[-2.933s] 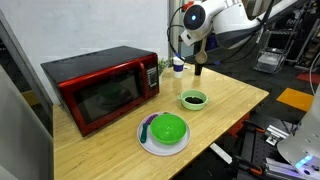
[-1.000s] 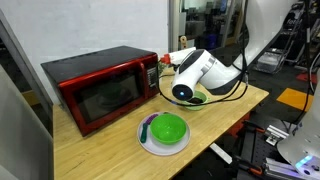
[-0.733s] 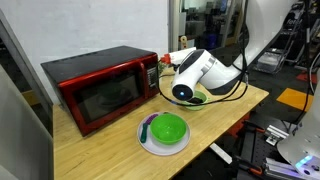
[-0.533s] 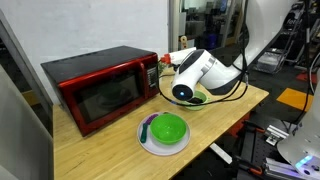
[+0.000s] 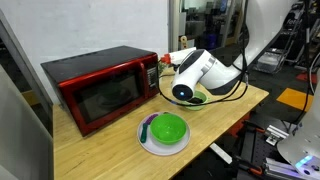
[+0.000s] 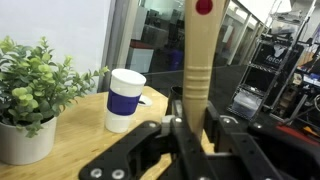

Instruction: Use the spoon to transfer beans from the light-green bowl to the dark green bowl

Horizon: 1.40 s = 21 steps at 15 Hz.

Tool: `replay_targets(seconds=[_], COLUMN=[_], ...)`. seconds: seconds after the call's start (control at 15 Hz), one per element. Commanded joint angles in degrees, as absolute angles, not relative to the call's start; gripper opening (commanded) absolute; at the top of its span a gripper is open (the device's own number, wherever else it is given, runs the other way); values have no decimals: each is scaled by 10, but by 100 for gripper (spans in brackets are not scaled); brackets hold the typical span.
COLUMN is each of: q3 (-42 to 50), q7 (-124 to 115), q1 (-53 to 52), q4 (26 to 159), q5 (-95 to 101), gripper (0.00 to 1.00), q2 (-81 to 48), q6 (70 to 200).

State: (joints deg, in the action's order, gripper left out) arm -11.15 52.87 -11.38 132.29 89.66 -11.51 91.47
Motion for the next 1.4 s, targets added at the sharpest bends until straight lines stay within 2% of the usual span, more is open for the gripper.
replay_targets(seconds=[0.0, 0.4, 0.47, 1.33], q3=[-114, -114, -114, -113], q7=[528, 528, 528, 492], q1=[-112, -112, -112, -108], q4=[1322, 1322, 1322, 1303], q5=[897, 896, 896, 911], gripper=[22, 22, 6, 6], q2=[-116, -116, -116, -184], q6=[913, 913, 913, 952])
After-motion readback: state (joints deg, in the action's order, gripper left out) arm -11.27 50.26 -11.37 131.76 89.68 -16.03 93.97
